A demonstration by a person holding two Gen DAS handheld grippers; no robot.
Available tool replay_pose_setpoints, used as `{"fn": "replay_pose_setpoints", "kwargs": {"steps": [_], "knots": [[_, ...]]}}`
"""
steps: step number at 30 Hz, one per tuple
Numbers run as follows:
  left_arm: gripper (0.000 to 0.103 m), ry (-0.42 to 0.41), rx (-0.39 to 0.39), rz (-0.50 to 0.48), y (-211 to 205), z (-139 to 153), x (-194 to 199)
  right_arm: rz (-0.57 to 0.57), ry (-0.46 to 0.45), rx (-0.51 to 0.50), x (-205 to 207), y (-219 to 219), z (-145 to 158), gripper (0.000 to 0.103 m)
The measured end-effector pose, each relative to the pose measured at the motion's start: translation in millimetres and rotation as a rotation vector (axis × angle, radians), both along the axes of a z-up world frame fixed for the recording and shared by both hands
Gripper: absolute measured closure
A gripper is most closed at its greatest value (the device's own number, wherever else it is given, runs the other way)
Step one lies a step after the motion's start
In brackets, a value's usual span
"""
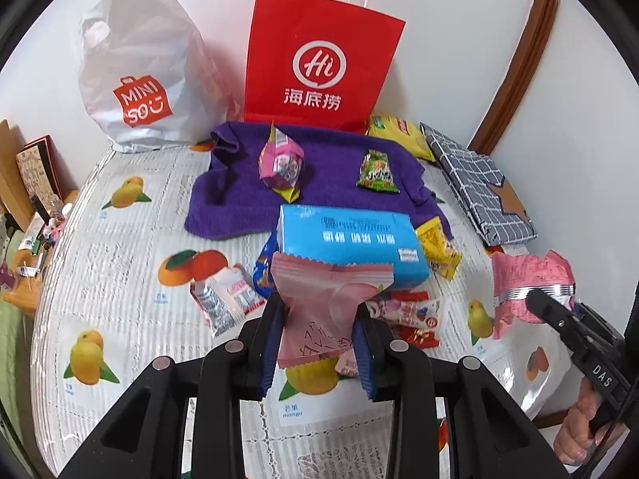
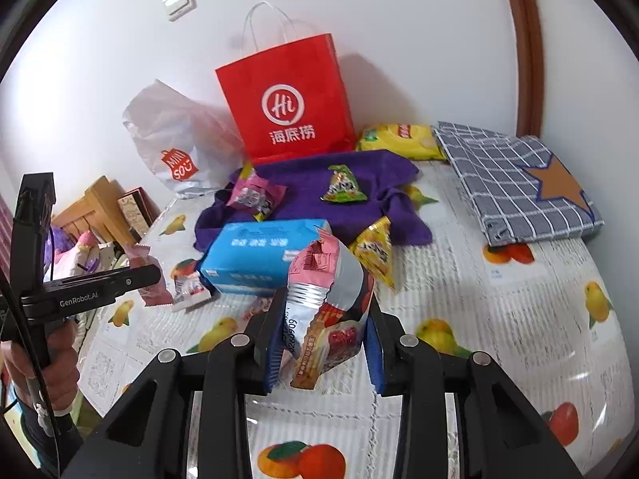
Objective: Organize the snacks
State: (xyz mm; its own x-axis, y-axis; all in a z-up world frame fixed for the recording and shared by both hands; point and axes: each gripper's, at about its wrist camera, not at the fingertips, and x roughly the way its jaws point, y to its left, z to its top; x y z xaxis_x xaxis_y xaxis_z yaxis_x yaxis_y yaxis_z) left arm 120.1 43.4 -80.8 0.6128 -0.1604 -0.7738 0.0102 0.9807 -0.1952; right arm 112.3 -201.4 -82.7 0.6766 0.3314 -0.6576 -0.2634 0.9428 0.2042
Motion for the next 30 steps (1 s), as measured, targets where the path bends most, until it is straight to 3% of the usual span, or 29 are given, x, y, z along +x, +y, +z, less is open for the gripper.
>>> {"fn": "replay_pose_setpoints", "kwargs": {"steps": [17,30], "knots": [[0.072,-0.026,0.016,0.004,4.6,27.6,49.1,0.057,-0.022,0.009,48.8,24.2,25.8,0.07],[0.072,-0.045,0.035,0.027,23.4,42.0,108.0,0.066,-0.053,0.004,113.9,45.8,42.3,0.07]]}}
